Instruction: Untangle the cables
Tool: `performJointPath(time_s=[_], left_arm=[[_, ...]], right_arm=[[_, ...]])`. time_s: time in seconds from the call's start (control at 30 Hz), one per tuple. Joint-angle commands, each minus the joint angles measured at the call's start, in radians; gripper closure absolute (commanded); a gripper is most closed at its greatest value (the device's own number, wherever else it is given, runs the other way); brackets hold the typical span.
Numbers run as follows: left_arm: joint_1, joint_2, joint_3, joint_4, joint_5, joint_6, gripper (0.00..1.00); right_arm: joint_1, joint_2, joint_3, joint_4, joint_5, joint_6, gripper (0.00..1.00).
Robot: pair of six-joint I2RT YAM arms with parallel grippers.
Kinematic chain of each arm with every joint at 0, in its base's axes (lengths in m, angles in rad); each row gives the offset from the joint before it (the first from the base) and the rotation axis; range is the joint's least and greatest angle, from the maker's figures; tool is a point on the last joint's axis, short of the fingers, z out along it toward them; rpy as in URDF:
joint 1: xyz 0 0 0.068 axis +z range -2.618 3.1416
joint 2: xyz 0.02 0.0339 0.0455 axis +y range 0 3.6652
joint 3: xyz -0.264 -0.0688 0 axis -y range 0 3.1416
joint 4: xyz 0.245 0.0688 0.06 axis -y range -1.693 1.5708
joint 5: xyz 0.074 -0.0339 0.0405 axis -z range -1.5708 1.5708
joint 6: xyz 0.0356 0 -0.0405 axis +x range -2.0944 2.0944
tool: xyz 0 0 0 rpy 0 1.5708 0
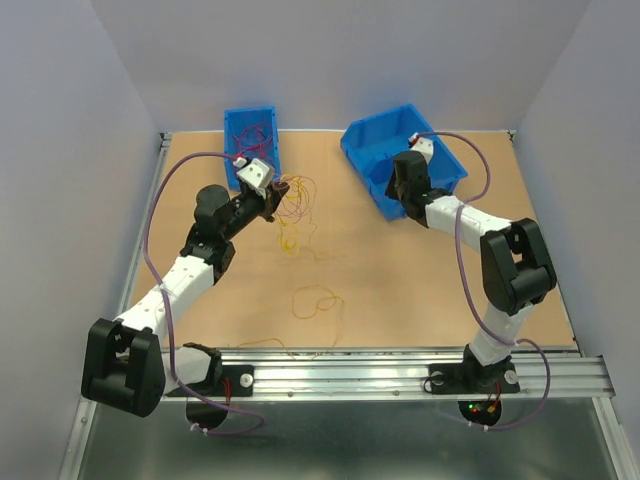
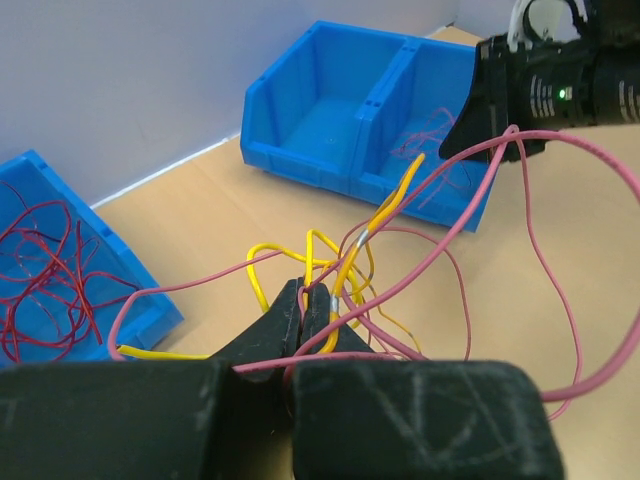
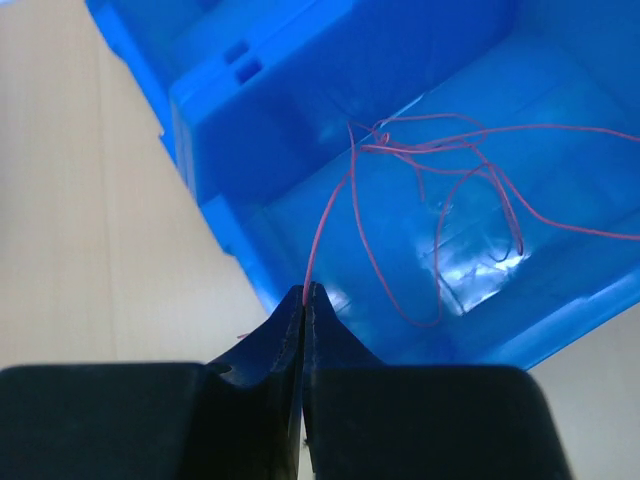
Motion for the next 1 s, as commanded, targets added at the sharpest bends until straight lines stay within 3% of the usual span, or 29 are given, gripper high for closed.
performJointPath(time_s=[0.0, 0.33, 0.4, 0.43, 0.57, 0.87, 0.97], left_arm=[[-0.005, -0.008, 0.004, 0.056, 0.005, 0.015, 1.00], [-0.005, 0.005, 0.007, 0.056, 0.001, 0.017, 1.00], [-0.005, 0.007, 0.009, 0.056, 0.001, 0.018, 1.00], [-0.005, 0.007, 0.009, 0.056, 0.000, 0.020, 1.00], [-0.005, 0.010, 0.009, 0.056, 0.003, 0.023, 1.00], [-0.006, 0.014, 0.011, 0.055, 0.008, 0.026, 1.00], [-0.008, 0.021, 0.017, 0.049, 0.018, 0.023, 1.00]], right_arm=[[-0.054, 0.015, 0.097, 0.043, -0.069, -0.009, 0.99], [-0.138, 0.117, 0.197, 0.017, -0.025, -0.048, 0.98], [-0.140, 0.148, 0.209, 0.011, -0.029, -0.048, 0.93], [-0.141, 0.151, 0.214, 0.009, -0.038, -0.046, 0.78], [-0.140, 0.130, 0.214, 0.009, -0.091, -0.049, 0.54], [-0.138, -0.147, 0.076, 0.025, -0.172, -0.101, 0.38], [-0.131, -0.272, -0.046, 0.121, -0.332, -0.144, 0.38]])
